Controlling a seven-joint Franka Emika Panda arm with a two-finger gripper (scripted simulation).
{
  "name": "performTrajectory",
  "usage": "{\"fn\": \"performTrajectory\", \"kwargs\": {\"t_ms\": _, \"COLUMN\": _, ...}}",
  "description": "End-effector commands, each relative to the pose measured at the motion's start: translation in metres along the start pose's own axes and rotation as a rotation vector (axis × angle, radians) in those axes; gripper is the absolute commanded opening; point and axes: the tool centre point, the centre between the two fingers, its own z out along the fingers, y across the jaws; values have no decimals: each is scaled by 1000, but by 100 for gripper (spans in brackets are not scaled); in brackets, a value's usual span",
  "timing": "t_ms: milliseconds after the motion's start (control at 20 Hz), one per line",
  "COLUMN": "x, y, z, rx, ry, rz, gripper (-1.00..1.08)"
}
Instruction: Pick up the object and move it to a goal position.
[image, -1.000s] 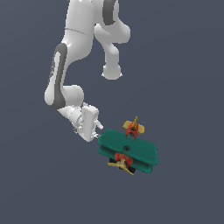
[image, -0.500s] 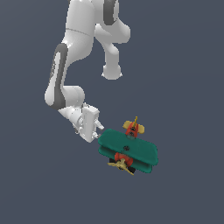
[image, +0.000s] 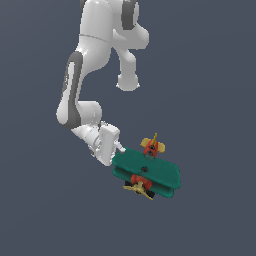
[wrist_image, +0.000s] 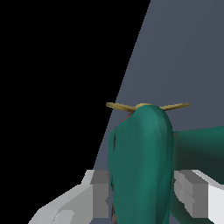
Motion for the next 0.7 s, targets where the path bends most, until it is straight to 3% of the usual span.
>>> {"fn": "performTrajectory", "kwargs": {"t_ms": 0, "x": 0, "y": 0, "z": 1, "rx": -1, "ry": 1, "rz": 0, "gripper": -100}}
{"fn": "performTrajectory", "kwargs": {"t_ms": 650, "x": 1, "y": -3, "z": 2, "rx": -1, "ry": 1, "rz": 1, "gripper": -100}}
